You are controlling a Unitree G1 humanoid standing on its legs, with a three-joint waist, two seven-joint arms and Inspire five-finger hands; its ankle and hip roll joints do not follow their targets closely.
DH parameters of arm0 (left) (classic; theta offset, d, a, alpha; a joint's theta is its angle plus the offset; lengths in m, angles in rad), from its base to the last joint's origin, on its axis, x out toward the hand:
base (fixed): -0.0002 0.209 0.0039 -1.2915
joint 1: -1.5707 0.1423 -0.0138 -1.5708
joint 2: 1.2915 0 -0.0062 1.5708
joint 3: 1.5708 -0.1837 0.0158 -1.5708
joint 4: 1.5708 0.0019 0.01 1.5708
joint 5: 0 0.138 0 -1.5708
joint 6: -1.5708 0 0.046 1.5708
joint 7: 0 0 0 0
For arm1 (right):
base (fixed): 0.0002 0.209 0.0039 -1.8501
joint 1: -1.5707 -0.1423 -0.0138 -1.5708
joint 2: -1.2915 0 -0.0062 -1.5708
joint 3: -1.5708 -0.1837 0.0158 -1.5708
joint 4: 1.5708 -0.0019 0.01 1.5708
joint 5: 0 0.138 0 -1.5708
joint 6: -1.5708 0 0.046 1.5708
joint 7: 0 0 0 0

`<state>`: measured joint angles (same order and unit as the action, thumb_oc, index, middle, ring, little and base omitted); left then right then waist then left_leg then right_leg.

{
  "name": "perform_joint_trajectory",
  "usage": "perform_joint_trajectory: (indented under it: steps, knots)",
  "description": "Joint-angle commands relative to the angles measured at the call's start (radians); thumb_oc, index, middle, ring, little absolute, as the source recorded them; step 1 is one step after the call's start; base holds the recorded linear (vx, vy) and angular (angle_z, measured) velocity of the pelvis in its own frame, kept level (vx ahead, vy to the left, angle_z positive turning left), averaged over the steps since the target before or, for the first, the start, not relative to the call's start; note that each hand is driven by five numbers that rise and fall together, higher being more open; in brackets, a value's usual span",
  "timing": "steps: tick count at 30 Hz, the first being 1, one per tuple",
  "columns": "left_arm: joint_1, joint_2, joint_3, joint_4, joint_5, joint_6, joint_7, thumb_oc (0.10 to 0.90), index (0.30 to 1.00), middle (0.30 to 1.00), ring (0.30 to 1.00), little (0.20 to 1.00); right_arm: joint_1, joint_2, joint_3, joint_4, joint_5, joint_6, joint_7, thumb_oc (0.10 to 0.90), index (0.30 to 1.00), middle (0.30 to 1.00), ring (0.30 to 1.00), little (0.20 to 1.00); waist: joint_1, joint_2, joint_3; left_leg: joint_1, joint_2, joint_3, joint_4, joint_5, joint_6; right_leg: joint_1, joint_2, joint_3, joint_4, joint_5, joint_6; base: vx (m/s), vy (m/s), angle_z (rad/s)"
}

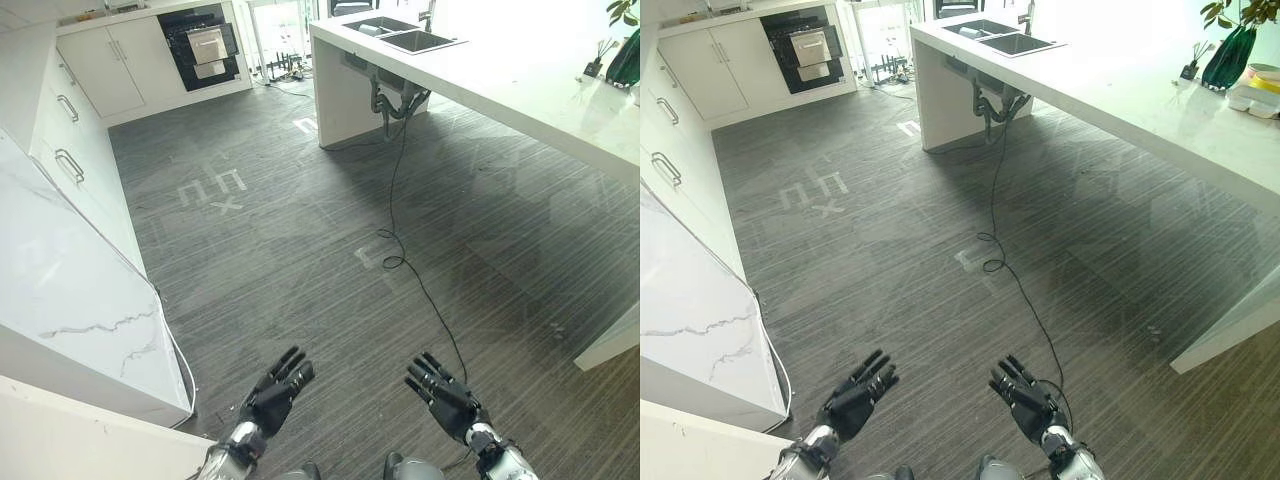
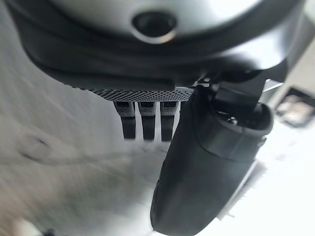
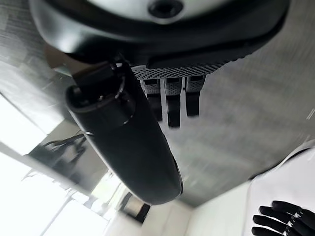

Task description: Place the dishes in the dishwasher.

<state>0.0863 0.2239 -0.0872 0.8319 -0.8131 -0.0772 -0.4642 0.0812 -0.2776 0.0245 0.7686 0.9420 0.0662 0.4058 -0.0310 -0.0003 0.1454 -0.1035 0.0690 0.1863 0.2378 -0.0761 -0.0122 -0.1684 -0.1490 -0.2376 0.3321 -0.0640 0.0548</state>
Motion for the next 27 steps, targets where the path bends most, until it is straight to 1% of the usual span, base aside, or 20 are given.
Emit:
perform_joint_trajectory:
  steps: [1, 3, 4, 5, 7, 8, 10, 12, 15, 16, 17, 18, 19, 20, 21, 22, 23, 24, 25, 27]
  knots:
    - [-0.050, 0.040, -0.021, -0.046, 0.096, -0.057, -0.042, 0.800, 0.900, 0.900, 0.900, 0.900, -0.065, -0.008, -0.015, -0.049, 0.000, -0.042, 0.051, 0.800, 0.900, 0.900, 0.900, 0.900, -0.012, 0.001, -0.010, 0.008, -0.022, 0.028, 0.062, -0.167, -0.003, 0.070, 0.009, -0.011, -0.032, -0.124, 0.080, 0.00, 0.000, 0.00]
    - [-0.070, 0.051, -0.040, 0.030, 0.309, -0.088, 0.122, 0.800, 0.900, 0.900, 0.900, 0.900, -0.079, -0.017, -0.009, 0.012, -0.060, -0.057, 0.036, 0.800, 0.900, 0.900, 0.900, 0.900, -0.011, 0.004, -0.012, 0.004, -0.020, 0.029, 0.062, -0.166, -0.005, 0.068, 0.011, -0.014, -0.032, -0.130, 0.080, 0.00, -0.043, 0.01]
    - [-0.075, 0.055, -0.046, 0.047, 0.381, -0.097, 0.166, 0.800, 0.900, 0.900, 0.900, 0.900, -0.082, -0.019, -0.008, 0.021, -0.077, -0.058, 0.031, 0.800, 0.900, 0.900, 0.900, 0.900, -0.012, 0.004, -0.012, 0.003, -0.019, 0.029, 0.062, -0.166, -0.005, 0.068, 0.012, -0.015, -0.032, -0.131, 0.080, -0.01, -0.044, 0.01]
    - [-0.093, 0.069, -0.069, 0.108, 0.560, -0.134, 0.279, 0.800, 0.900, 0.900, 0.900, 0.900, -0.094, -0.028, 0.003, 0.056, -0.127, -0.057, 0.032, 0.800, 0.900, 0.900, 0.900, 0.900, -0.014, 0.005, -0.013, 0.001, -0.018, 0.029, 0.062, -0.164, -0.006, 0.067, 0.014, -0.015, -0.032, -0.134, 0.077, -0.01, -0.037, 0.01]
    - [-0.112, 0.085, -0.098, 0.170, 0.649, -0.165, 0.347, 0.800, 0.900, 0.900, 0.900, 0.900, -0.106, -0.035, 0.019, 0.096, -0.185, -0.074, 0.028, 0.800, 0.900, 0.900, 0.900, 0.900, -0.018, 0.006, -0.014, -0.001, -0.015, 0.030, 0.062, -0.162, -0.009, 0.066, 0.018, -0.014, -0.032, -0.138, 0.074, 0.01, -0.048, 0.02]
    - [-0.128, 0.091, -0.113, 0.208, 0.667, -0.167, 0.397, 0.800, 0.900, 0.900, 0.900, 0.900, -0.116, -0.049, 0.037, 0.135, -0.237, -0.098, 0.013, 0.800, 0.900, 0.900, 0.900, 0.900, -0.022, 0.008, -0.014, 0.000, -0.009, 0.033, 0.062, -0.161, -0.013, 0.067, 0.023, -0.013, -0.032, -0.143, 0.072, 0.03, -0.062, 0.03]
    - [-0.142, 0.094, -0.123, 0.231, 0.688, -0.165, 0.424, 0.800, 0.900, 0.900, 0.900, 0.900, -0.124, -0.061, 0.045, 0.165, -0.285, -0.116, -0.023, 0.800, 0.900, 0.900, 0.900, 0.900, -0.027, 0.010, -0.014, 0.001, -0.004, 0.033, 0.062, -0.159, -0.017, 0.069, 0.030, -0.010, -0.032, -0.147, 0.068, 0.04, -0.084, 0.10]
    - [-0.162, 0.079, -0.131, 0.246, 0.642, -0.173, 0.439, 0.800, 0.900, 0.900, 0.900, 0.900, -0.140, -0.075, 0.053, 0.226, -0.322, -0.112, -0.102, 0.800, 0.900, 0.900, 0.900, 0.900, -0.031, 0.011, -0.010, 0.004, 0.005, 0.026, 0.062, -0.153, -0.023, 0.071, 0.049, 0.001, -0.032, -0.151, 0.056, 0.06, -0.172, 0.08]
    - [-0.186, 0.062, -0.124, 0.228, 0.637, -0.171, 0.463, 0.800, 0.900, 0.900, 0.900, 0.900, -0.166, -0.080, 0.065, 0.231, -0.342, -0.112, -0.117, 0.800, 0.900, 0.900, 0.900, 0.900, -0.024, 0.009, 0.003, 0.019, 0.005, 0.019, 0.062, -0.135, -0.031, 0.072, 0.058, 0.007, -0.032, -0.152, 0.039, 0.02, -0.189, 0.18]
    - [-0.193, 0.053, -0.119, 0.221, 0.615, -0.183, 0.481, 0.800, 0.900, 0.900, 0.900, 0.900, -0.176, -0.083, 0.071, 0.222, -0.350, -0.112, -0.127, 0.800, 0.900, 0.900, 0.900, 0.900, -0.020, 0.000, 0.012, 0.041, -0.007, 0.036, 0.062, -0.125, -0.028, 0.072, 0.048, 0.009, -0.032, -0.149, 0.033, 0.07, -0.130, 0.02]
    - [-0.201, 0.047, -0.113, 0.215, 0.594, -0.201, 0.494, 0.800, 0.900, 0.900, 0.900, 0.900, -0.185, -0.089, 0.074, 0.216, -0.366, -0.112, -0.135, 0.800, 0.900, 0.900, 0.900, 0.900, -0.015, -0.019, 0.023, 0.060, -0.025, 0.063, 0.062, -0.101, -0.019, 0.076, 0.029, 0.016, -0.032, -0.145, 0.024, 0.10, -0.157, -0.09]
    - [-0.208, 0.046, -0.110, 0.209, 0.589, -0.202, 0.493, 0.800, 0.900, 0.900, 0.900, 0.900, -0.190, -0.092, 0.078, 0.211, -0.368, -0.112, -0.146, 0.800, 0.900, 0.900, 0.900, 0.900, -0.007, -0.040, 0.035, 0.063, -0.044, 0.076, 0.062, -0.056, -0.020, 0.084, 0.012, 0.026, -0.032, -0.141, 0.015, 0.09, -0.140, -0.11]
    - [-0.216, 0.048, -0.107, 0.205, 0.592, -0.203, 0.480, 0.800, 0.900, 0.900, 0.900, 0.900, -0.196, -0.095, 0.084, 0.209, -0.357, -0.111, -0.159, 0.800, 0.900, 0.900, 0.900, 0.900, 0.004, -0.047, 0.057, -0.001, -0.042, 0.062, 0.154, -0.014, -0.030, 0.097, 0.013, 0.029, -0.032, -0.139, 0.000, 0.10, -0.085, -0.12]
    - [-0.219, 0.047, -0.105, 0.201, 0.591, -0.203, 0.468, 0.800, 0.900, 0.900, 0.900, 0.900, -0.202, -0.096, 0.088, 0.215, -0.345, -0.112, -0.161, 0.800, 0.900, 0.900, 0.900, 0.900, 0.011, -0.042, 0.071, -0.044, -0.040, 0.051, 0.185, 0.011, -0.035, 0.109, 0.024, 0.034, -0.032, -0.140, -0.008, 0.15, -0.010, 0.07]
    - [-0.218, 0.045, -0.103, 0.201, 0.590, -0.205, 0.458, 0.800, 0.900, 0.900, 0.900, 0.900, -0.207, -0.095, 0.091, 0.225, -0.341, -0.117, -0.155, 0.800, 0.900, 0.900, 0.900, 0.900, 0.016, -0.036, 0.082, -0.065, -0.039, 0.051, 0.173, 0.031, -0.038, 0.121, 0.036, 0.043, -0.032, -0.144, -0.011, 0.25, 0.103, 0.30]
    - [-0.215, 0.043, -0.103, 0.206, 0.587, -0.211, 0.447, 0.800, 0.900, 0.900, 0.900, 0.900, -0.212, -0.094, 0.092, 0.238, -0.349, -0.125, -0.142, 0.800, 0.900, 0.900, 0.900, 0.900, 0.018, -0.027, 0.087, -0.063, -0.039, 0.063, 0.104, 0.045, -0.039, 0.135, 0.047, 0.050, -0.032, -0.153, -0.008, 0.34, 0.194, 0.36]
    - [-0.211, 0.040, -0.102, 0.211, 0.582, -0.215, 0.438, 0.800, 0.900, 0.900, 0.900, 0.900, -0.214, -0.091, 0.096, 0.241, -0.366, -0.126, -0.136, 0.800, 0.900, 0.900, 0.900, 0.900, 0.017, -0.012, 0.091, -0.074, -0.026, 0.063, 0.062, 0.043, -0.040, 0.150, 0.061, 0.054, -0.032, -0.164, -0.004, 0.39, 0.261, 0.20]
    - [-0.208, 0.037, -0.102, 0.217, 0.575, -0.220, 0.434, 0.800, 0.900, 0.900, 0.900, 0.900, -0.215, -0.087, 0.101, 0.241, -0.382, -0.124, -0.138, 0.800, 0.900, 0.900, 0.900, 0.900, 0.018, 0.009, 0.092, -0.116, -0.001, 0.043, 0.062, 0.032, -0.046, 0.162, 0.082, 0.056, -0.032, -0.174, -0.003, 0.41, 0.272, -0.04]
    - [-0.205, 0.033, -0.103, 0.224, 0.569, -0.224, 0.434, 0.800, 0.900, 0.900, 0.900, 0.900, -0.216, -0.083, 0.108, 0.242, -0.388, -0.118, -0.143, 0.800, 0.900, 0.900, 0.900, 0.900, 0.022, 0.023, 0.091, -0.158, 0.020, 0.015, 0.062, 0.039, -0.053, 0.175, 0.097, 0.062, -0.032, -0.185, -0.003, 0.45, 0.266, -0.12]
    - [-0.204, 0.028, -0.101, 0.232, 0.567, -0.224, 0.441, 0.800, 0.900, 0.900, 0.900, 0.900, -0.219, -0.078, 0.116, 0.265, -0.391, -0.117, -0.145, 0.800, 0.900, 0.900, 0.900, 0.900, 0.035, 0.035, 0.089, -0.220, 0.055, -0.020, 0.062, 0.068, -0.063, 0.208, 0.109, 0.077, -0.032, -0.208, -0.003, 0.46, 0.255, -0.36]
